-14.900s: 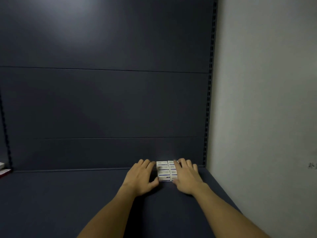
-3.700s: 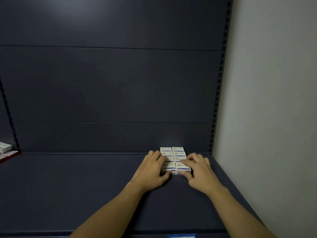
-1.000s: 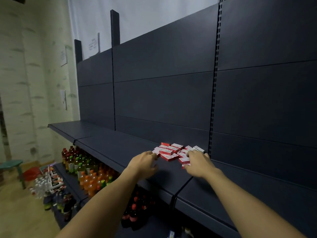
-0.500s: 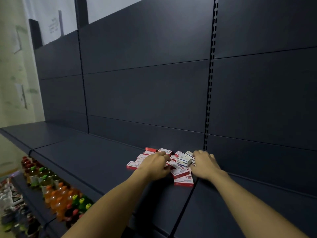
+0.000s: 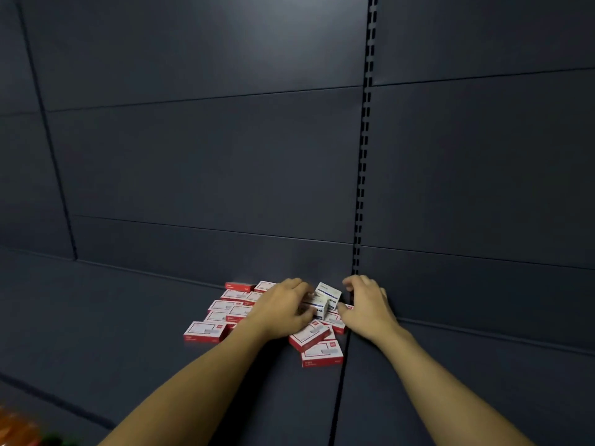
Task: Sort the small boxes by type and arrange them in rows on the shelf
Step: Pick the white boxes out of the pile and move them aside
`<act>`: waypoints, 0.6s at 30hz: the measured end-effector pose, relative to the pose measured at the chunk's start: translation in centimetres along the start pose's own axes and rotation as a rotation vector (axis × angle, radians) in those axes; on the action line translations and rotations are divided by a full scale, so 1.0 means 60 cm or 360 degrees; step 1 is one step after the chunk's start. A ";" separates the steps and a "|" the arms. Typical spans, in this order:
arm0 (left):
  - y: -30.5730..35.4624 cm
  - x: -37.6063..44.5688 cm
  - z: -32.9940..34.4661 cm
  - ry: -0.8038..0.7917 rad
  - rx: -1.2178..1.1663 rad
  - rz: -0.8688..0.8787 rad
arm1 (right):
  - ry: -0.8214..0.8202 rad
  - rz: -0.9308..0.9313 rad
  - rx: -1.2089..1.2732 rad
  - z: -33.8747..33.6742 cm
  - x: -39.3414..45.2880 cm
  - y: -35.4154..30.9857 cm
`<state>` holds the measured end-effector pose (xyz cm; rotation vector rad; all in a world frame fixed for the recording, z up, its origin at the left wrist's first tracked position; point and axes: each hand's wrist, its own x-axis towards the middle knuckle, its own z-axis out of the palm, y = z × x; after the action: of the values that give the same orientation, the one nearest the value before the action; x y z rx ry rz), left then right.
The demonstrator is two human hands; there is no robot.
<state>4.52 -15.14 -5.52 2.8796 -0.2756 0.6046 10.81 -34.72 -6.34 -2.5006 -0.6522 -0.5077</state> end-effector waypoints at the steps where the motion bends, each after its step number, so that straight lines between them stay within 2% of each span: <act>1: -0.004 0.003 0.006 0.0008 -0.0040 0.0017 | 0.0015 0.0007 0.0026 0.003 0.001 0.000; 6: -0.022 0.013 0.021 0.0034 -0.0265 0.0048 | 0.0146 0.0001 0.0065 0.025 0.005 0.004; 11: -0.032 0.022 0.015 0.0013 -0.0179 0.0220 | 0.0210 -0.0077 -0.0088 0.039 0.012 0.009; 18: -0.059 0.011 0.013 0.0079 -0.0203 0.0194 | 0.0168 -0.0131 -0.0204 0.047 0.006 0.010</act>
<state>6.16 -11.98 -6.45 2.7368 -0.4671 0.6532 12.08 -33.50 -8.70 -2.5529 -0.7036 -0.7281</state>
